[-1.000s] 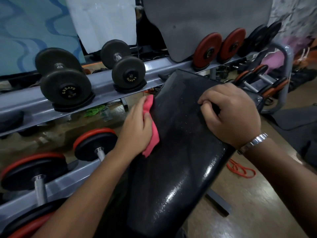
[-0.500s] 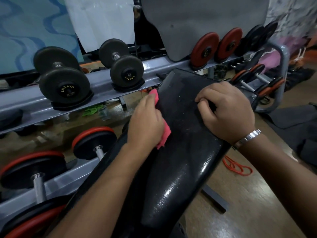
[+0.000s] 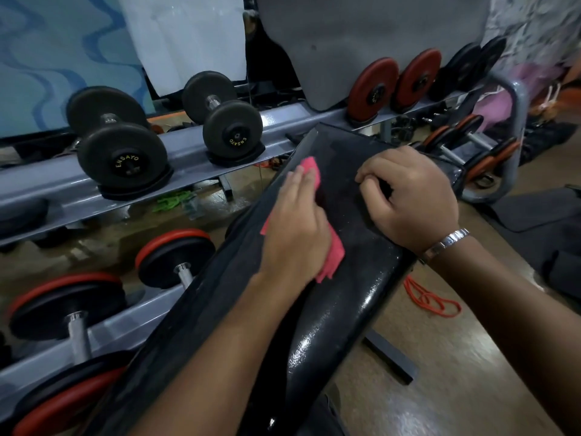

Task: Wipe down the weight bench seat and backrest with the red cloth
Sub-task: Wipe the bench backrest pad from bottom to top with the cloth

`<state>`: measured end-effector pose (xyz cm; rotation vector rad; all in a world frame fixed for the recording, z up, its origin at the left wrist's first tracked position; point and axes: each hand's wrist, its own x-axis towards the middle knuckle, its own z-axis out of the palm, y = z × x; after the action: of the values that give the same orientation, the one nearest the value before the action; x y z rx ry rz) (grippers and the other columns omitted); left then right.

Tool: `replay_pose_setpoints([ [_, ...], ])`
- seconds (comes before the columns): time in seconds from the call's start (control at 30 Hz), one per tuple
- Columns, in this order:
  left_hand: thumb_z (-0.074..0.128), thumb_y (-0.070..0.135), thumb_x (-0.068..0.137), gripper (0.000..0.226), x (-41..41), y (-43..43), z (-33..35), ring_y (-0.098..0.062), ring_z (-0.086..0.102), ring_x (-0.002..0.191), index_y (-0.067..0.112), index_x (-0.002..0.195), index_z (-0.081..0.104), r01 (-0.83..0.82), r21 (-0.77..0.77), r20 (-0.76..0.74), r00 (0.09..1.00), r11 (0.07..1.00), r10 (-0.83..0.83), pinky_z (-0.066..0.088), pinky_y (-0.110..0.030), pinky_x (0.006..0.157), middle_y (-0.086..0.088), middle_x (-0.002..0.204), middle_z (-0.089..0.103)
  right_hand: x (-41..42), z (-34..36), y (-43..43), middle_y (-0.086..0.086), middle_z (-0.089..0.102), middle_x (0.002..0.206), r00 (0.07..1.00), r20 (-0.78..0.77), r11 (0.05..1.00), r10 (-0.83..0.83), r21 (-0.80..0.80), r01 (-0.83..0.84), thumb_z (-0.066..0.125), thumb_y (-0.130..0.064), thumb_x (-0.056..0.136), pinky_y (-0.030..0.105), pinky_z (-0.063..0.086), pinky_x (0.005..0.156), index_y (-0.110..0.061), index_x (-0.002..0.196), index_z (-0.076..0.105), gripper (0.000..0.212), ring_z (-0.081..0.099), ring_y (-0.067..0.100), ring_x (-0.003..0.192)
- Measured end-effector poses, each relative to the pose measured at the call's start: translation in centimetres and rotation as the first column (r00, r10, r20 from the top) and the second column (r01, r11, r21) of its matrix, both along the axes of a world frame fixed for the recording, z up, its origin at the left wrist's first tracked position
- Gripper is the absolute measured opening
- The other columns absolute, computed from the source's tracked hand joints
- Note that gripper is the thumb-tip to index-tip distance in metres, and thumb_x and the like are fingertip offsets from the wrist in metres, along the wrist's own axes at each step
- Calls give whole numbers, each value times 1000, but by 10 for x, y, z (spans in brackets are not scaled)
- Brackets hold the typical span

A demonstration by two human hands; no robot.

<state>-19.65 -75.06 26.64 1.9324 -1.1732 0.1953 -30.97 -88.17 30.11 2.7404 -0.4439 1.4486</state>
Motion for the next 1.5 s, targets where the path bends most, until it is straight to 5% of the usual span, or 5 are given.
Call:
replay_pose_setpoints([
  [0.57,38,3,101,53,-35,46,-23,-14,24,155,8,154,41,309,60,154,937,949,-315,19,-32,127,-6,162,38,-4,3,-4,-1,66,77,976,194,984,98,129,-125,52,-11,88,35,46,80,-9,76,71,22,57,26,81],
  [0.77,33,8,93,61,-55,13,-16,-22,25,155,8,154,39,-67,-28,-23,998,997,66,17,-32,128,-10,163,35,-10,5,-4,5,67,73,961,246,960,123,214,-178,52,-9,86,33,45,78,-9,74,72,22,57,24,79],
  [1.03,46,-3,97,56,-48,51,-29,-14,25,155,8,152,43,402,147,289,856,904,-428,23,-37,126,-5,161,39,-13,10,-5,-1,71,78,946,298,929,131,297,-222,49,-13,85,24,45,81,-9,73,73,27,59,14,81],
  [1.27,39,4,99,62,-102,12,-19,-19,15,157,11,159,28,-21,-5,51,998,1000,22,13,-35,129,-7,168,25,-13,10,-7,-5,70,77,944,307,913,121,339,-227,48,-15,86,26,47,82,-8,72,73,29,60,13,82],
  [1.5,47,-2,96,55,-68,37,-36,-20,31,153,7,150,47,380,100,396,833,920,-387,30,-42,123,-8,158,44,-14,11,-7,-4,71,75,939,323,889,116,388,-243,50,-10,86,27,47,80,-8,70,73,28,62,15,81],
])
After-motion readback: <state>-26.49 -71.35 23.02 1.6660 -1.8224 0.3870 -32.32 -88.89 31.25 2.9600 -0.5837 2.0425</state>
